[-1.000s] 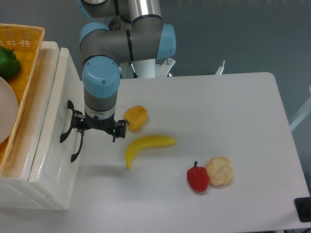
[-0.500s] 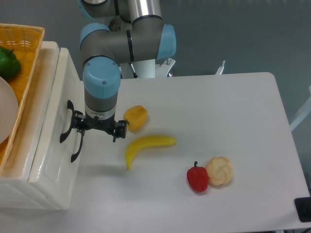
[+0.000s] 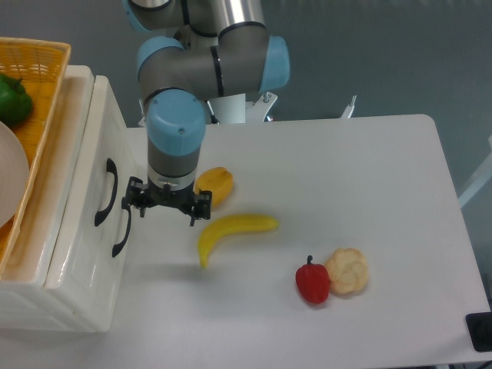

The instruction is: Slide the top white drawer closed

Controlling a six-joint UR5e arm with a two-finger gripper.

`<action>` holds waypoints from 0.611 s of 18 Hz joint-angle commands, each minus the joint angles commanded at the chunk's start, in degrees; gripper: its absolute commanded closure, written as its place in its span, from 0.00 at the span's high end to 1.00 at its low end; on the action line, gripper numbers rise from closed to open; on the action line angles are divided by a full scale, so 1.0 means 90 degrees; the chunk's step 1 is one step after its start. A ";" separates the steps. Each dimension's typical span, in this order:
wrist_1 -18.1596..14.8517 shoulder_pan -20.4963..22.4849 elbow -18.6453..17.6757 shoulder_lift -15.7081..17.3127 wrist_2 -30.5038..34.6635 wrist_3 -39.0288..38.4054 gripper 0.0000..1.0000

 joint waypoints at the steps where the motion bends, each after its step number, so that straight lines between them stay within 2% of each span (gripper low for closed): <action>1: 0.0000 0.0088 0.0010 0.0000 0.0019 0.0195 1.00; 7: 0.0000 0.0957 0.0010 0.0137 0.0350 0.1502 1.00; 11: -0.0010 0.1348 0.0029 0.0146 0.1093 0.2314 1.00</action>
